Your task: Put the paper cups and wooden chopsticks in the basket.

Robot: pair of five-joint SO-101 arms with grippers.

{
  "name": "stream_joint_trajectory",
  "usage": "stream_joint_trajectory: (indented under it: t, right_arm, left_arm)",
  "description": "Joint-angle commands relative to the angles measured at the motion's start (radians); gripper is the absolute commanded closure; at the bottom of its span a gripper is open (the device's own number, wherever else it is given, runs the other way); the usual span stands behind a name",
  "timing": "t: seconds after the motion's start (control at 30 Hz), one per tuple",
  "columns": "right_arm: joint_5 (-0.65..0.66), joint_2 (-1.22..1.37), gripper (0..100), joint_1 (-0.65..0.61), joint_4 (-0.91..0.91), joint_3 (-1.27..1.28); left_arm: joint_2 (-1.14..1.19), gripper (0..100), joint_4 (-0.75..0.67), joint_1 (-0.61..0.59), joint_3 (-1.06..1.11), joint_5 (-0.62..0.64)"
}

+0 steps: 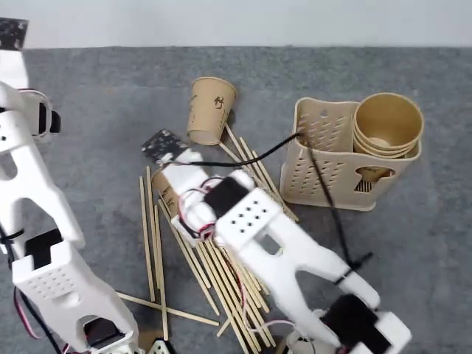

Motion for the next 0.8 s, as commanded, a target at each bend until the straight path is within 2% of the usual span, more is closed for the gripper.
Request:
stream_joint_trajectory:
  t: [0.0, 0.27, 0.47, 0.77]
  right_arm:
    - [-0.014, 0.039, 70.5, -0.022, -0.09, -0.057]
    - [-0.017, 0.179, 70.5, -0.019, -0.236, -0.057]
    - [-0.086, 0.26, 70.4, 0.016, -0.272, -0.058]
    - [-0.092, 0.424, 70.4, 0.016, -0.145, -0.247]
  left_arm:
    - [-0.068, 82, 0.012, -0.009, -0.039, 0.009]
    - [-0.068, 82, 0.012, -0.011, -0.039, 0.009]
    - [-0.066, 82, 0.012, -0.011, -0.038, 0.009]
    - [-0.066, 82, 0.012, -0.011, -0.038, 0.009]
